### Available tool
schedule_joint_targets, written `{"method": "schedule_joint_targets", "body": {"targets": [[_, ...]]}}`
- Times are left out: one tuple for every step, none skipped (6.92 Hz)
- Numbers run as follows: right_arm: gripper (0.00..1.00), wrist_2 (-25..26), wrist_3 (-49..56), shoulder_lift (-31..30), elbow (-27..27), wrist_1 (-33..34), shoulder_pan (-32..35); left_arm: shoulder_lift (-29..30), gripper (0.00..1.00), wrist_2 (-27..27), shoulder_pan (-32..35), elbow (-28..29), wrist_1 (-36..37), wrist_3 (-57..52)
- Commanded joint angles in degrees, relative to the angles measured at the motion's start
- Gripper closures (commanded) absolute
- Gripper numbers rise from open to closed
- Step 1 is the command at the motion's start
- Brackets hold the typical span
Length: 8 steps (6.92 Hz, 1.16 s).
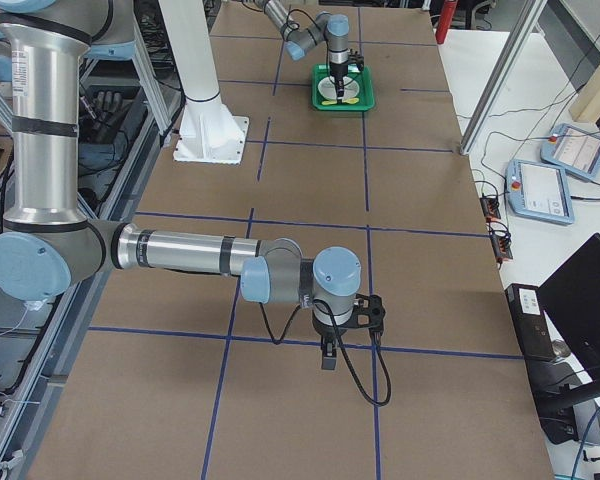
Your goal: Place spoon
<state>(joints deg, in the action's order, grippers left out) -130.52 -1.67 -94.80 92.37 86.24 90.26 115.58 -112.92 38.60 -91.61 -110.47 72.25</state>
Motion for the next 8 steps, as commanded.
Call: {"method": "schedule_joint_targets", "body": {"targets": [[0.00,0.00,0.00,-0.03,0.00,0.07,0.00,-0.18,0.53,0.07,0.07,-0.58,0.08,-0.35],[0.00,0.00,0.00,0.06,0.00,-0.02,0.00,-0.18,0.52,-0.11,0.42,-0.93,0.16,-0.61],[0.00,0.00,0.00,0.06,0.00,0.07,0.00,-0.26,0.45,-0.28,1.56,-2.24,0.34,-0.70],[0.00,0.00,0.00,-0.03,0.00,-0.02,0.00,-0.70,0.00,-0.11,2.70,-3.91,0.43,-0.62],[0.00,0.00,0.00,-0.03,0.00,-0.02,0.00,-1.49,0.00,-0.37,4.71,-5.32,1.65,-0.70],[0.00,0.00,0.00,0.06,0.00,-0.02,0.00,-3.41,0.00,-0.55,6.38,-7.25,3.40,-3.49],[0.00,0.00,0.00,-0.03,0.00,-0.02,0.00,-5.95,0.00,-1.59,8.92,-10.57,5.94,-10.65],[0.00,0.00,0.00,-0.03,0.00,0.07,0.00,-8.59,0.00,-5.52,12.52,-13.13,8.31,-17.51]]}}
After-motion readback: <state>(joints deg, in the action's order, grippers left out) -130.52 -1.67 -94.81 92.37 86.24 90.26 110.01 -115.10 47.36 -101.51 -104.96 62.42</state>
